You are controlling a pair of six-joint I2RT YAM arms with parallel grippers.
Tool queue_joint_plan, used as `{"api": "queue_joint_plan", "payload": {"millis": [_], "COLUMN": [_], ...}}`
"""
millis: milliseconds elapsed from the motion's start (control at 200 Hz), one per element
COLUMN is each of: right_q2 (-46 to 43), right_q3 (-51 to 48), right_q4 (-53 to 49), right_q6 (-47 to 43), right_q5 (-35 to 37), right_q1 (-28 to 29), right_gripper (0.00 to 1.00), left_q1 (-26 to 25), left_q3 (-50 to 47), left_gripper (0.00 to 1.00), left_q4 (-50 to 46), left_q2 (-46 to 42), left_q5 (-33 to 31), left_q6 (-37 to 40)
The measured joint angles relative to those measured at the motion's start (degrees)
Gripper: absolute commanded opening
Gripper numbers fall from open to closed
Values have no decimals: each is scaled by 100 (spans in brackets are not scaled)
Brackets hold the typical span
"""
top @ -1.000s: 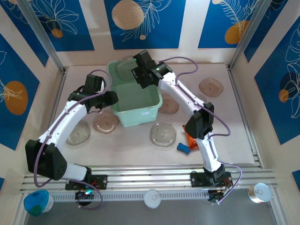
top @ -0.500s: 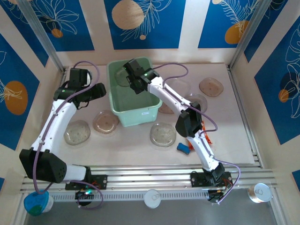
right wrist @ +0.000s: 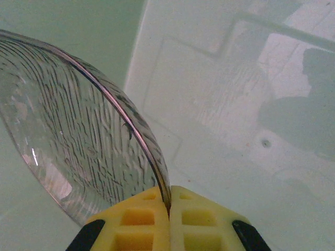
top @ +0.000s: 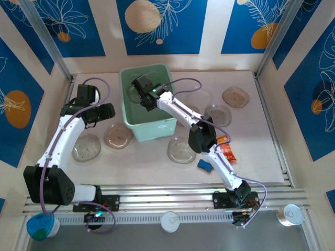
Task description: Place the plates into the plastic bin on the countertop
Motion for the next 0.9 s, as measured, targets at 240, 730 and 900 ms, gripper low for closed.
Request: {"api": "queue_joint_plan", "payload": {"millis": [240, 730, 900], "right_q2": [227, 503, 520], "right_q3": [9, 48, 79], "right_q4": [120, 251, 254], "right_q6": [208, 387, 411], "right_q5": [168, 186, 162], "right_q1": [92, 131, 149], "right_gripper": [0, 17, 23], "left_q1": [2, 63, 74], "left_q3": [-293, -426, -448], "left_gripper": [70, 70, 71], "left_q4": [20, 17, 15], "left_q2": [-44, -190, -190], "left_q5": [20, 39, 42], "left_q6": [31, 37, 37]}}
